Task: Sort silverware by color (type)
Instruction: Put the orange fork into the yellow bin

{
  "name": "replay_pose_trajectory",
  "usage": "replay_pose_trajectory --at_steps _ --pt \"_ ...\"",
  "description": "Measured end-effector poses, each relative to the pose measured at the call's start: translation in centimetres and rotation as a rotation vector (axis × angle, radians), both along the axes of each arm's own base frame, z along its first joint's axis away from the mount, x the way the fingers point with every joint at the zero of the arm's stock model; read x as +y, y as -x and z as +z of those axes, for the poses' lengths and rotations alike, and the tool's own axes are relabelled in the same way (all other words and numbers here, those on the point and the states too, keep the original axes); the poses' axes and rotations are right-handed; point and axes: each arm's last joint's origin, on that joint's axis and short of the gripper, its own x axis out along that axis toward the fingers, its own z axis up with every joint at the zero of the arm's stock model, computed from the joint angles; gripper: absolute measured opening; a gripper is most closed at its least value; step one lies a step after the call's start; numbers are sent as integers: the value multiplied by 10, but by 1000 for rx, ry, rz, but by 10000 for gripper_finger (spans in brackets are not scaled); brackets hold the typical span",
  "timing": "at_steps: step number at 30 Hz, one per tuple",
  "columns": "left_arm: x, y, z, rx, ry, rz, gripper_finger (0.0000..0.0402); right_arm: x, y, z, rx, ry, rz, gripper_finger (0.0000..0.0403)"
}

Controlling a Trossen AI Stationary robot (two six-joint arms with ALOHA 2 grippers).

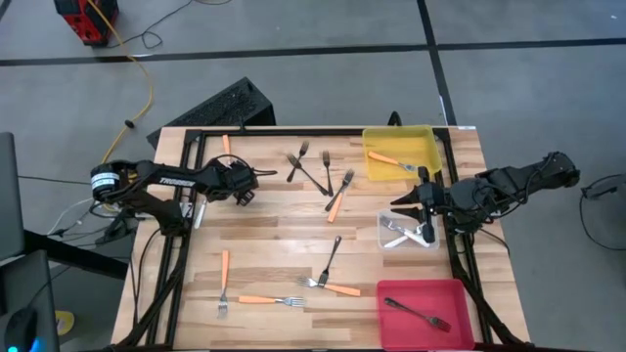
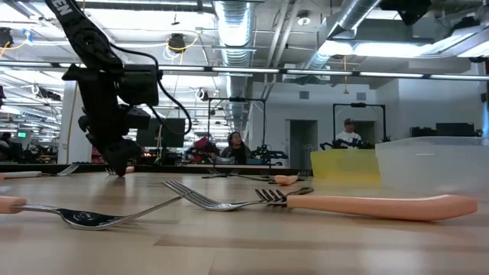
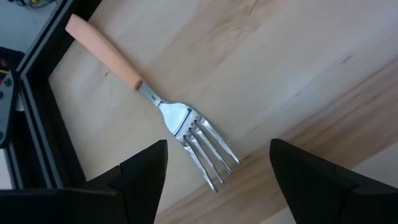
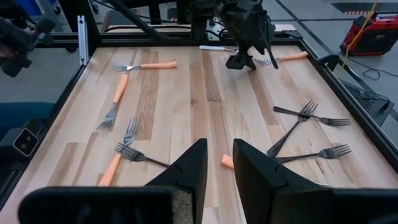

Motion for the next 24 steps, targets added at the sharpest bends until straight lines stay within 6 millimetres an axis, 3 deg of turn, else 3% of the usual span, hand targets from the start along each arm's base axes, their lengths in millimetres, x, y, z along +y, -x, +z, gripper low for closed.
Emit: replay_pose_trajectory --at_steps 10,16,21,24 --pt "-1 3 -1 37 30 -18 190 0 0 0 -2 -8 -6 103" --pt "-2 4 -2 47 44 -23 112 0 0 0 -2 -18 -21 103" --pt "-3 4 -3 41 72 -28 21 0 0 0 1 -19 -22 103" --pt "-3 4 -3 41 73 -28 6 0 0 0 2 -18 -23 103"
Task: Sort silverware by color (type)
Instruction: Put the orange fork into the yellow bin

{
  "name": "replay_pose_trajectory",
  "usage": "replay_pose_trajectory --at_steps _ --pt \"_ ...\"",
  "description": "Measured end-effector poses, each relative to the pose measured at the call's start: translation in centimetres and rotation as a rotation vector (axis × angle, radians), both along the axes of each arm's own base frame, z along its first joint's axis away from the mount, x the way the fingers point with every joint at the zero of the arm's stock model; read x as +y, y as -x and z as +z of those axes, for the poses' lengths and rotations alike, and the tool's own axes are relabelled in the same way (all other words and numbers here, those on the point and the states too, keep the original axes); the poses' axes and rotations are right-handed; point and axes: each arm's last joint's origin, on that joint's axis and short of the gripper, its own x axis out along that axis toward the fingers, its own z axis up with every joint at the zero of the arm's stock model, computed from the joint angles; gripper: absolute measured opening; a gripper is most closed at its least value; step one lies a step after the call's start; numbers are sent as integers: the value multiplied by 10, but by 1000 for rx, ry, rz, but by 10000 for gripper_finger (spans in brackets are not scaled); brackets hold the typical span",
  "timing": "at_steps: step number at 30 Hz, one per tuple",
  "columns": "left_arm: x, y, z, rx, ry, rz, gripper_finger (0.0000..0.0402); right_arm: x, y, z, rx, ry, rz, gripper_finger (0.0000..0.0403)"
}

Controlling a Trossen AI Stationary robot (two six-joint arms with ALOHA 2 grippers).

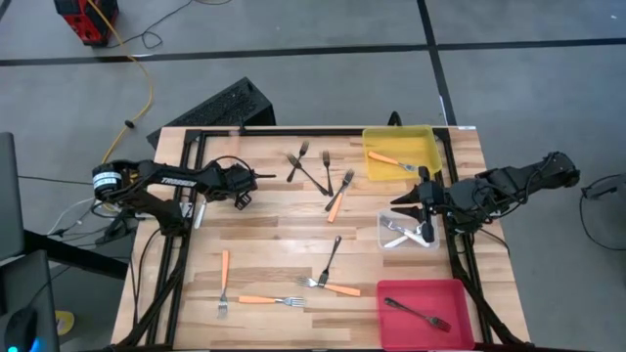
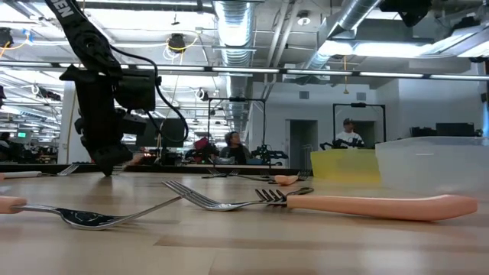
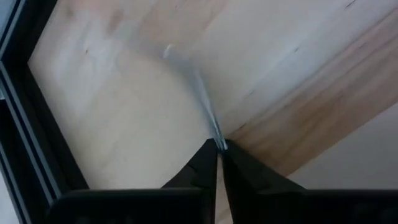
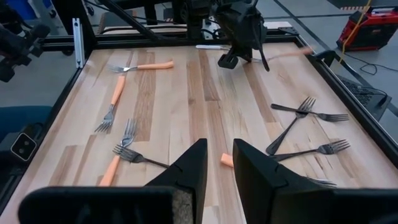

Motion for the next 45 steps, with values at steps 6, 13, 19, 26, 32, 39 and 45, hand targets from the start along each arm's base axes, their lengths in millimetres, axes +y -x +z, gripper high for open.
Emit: replay_pose_trajectory --at_steps 6,13,19,26,32,39,45 --pt "-2 -5 3 -46 -5 -17 0 0 0 0 -1 1 -2 103" --pt "-11 -25 31 -213 48 -84 0 0 0 0 -1 2 -3 103" --pt "-24 -39 63 -374 44 -164 0 0 0 0 0 2 -3 103" --pt "-42 -42 98 -539 15 -225 0 0 0 0 -1 2 -3 103" --pt "-47 -37 111 -587 -53 -204 0 0 -2 -1 2 -41 -24 103" --pt "-45 -34 109 -579 -131 -123 26 3 -10 -6 42 -32 -30 103" --pt "-45 -28 95 -570 -120 -76 90 6 -18 -12 81 -17 -31 103"
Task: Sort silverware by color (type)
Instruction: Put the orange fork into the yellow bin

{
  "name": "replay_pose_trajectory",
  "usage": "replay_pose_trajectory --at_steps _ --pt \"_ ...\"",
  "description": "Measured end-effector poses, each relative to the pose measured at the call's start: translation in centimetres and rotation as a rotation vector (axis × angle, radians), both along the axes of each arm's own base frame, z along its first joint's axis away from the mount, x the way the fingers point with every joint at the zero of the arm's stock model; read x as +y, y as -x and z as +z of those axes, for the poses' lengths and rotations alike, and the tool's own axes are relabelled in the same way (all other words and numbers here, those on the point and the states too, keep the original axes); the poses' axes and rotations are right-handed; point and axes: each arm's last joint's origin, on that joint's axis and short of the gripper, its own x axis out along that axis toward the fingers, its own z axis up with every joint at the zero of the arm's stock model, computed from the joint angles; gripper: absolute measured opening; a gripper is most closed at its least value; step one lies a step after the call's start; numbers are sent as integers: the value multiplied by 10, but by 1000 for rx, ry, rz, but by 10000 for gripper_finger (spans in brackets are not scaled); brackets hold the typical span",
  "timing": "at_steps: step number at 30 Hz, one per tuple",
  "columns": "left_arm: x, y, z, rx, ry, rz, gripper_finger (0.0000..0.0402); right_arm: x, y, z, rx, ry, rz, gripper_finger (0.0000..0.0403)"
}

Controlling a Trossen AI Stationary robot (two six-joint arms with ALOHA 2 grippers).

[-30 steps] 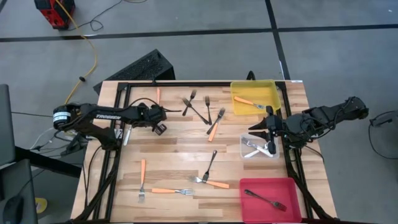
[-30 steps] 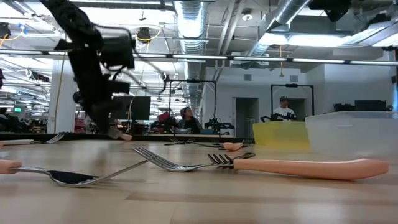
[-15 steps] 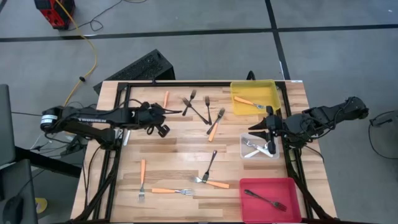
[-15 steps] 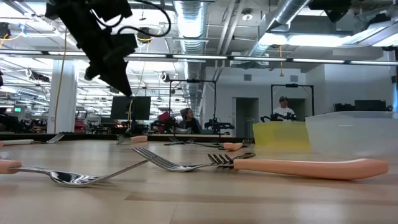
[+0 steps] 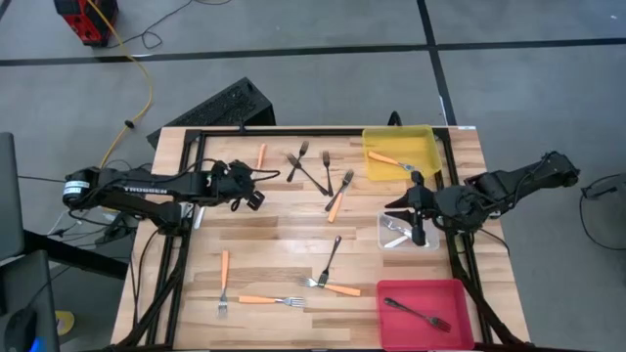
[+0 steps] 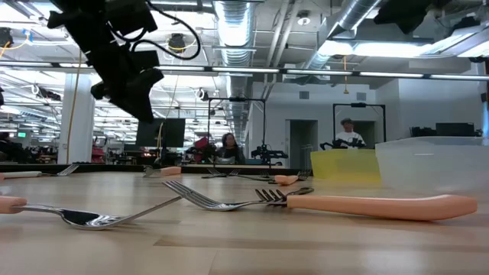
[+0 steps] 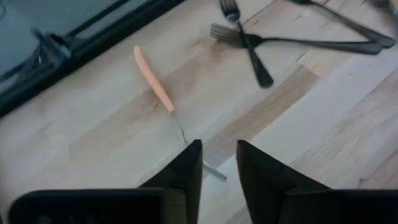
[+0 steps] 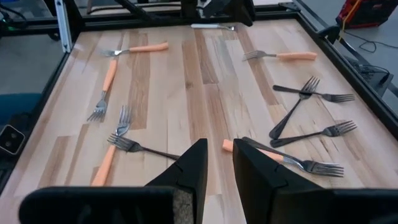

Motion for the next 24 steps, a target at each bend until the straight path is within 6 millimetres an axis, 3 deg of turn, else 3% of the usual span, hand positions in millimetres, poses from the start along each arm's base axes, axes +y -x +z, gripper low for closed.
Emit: replay_pose_trajectory --at_steps 14,24 --pt "20 5 -17 -43 -72 76 241 0 0 0 2 0 -1 103" --pt "35 18 -36 -84 -26 213 266 0 -1 0 2 -1 -1 103"
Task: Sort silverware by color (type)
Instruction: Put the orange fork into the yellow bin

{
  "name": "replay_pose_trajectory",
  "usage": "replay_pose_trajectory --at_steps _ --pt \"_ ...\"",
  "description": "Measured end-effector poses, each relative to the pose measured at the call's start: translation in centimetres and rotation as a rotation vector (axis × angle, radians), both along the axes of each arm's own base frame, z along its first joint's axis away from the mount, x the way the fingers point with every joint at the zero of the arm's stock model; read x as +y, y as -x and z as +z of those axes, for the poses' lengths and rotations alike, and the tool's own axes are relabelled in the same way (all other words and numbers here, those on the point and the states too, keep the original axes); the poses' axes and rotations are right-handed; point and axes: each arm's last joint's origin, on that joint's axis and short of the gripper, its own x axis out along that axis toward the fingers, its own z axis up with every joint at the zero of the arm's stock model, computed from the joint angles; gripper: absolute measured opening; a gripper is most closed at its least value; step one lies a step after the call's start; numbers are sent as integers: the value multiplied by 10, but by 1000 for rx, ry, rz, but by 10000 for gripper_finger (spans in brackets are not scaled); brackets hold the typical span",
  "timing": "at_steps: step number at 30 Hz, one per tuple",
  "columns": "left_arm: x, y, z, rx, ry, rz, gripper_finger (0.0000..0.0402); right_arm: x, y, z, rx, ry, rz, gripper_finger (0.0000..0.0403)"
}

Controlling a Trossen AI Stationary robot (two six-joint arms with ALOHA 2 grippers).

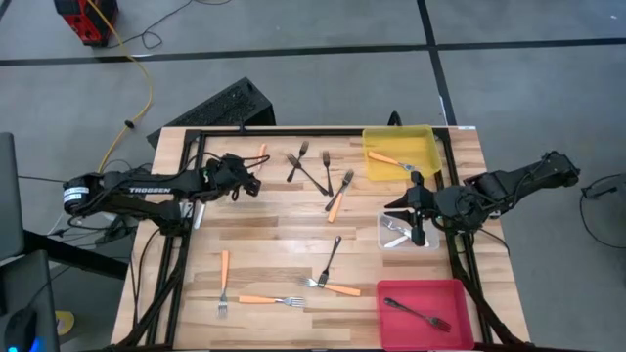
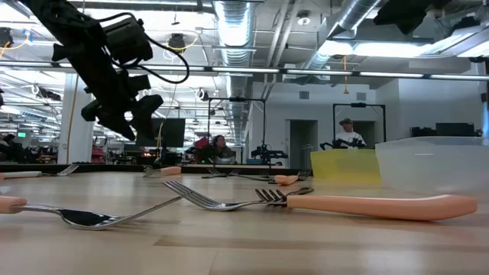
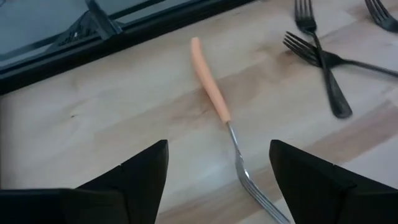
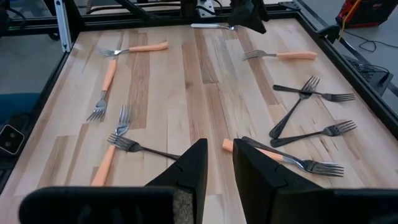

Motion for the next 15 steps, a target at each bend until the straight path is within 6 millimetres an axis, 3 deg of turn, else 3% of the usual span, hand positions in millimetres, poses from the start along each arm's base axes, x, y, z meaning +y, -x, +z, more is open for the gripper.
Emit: replay_pose_trajectory --at_steps 7,15 --pt "3 -3 -7 -35 -11 9 266 0 0 0 0 0 0 103" --pt "9 -21 -33 5 15 19 266 0 0 0 0 0 0 103"
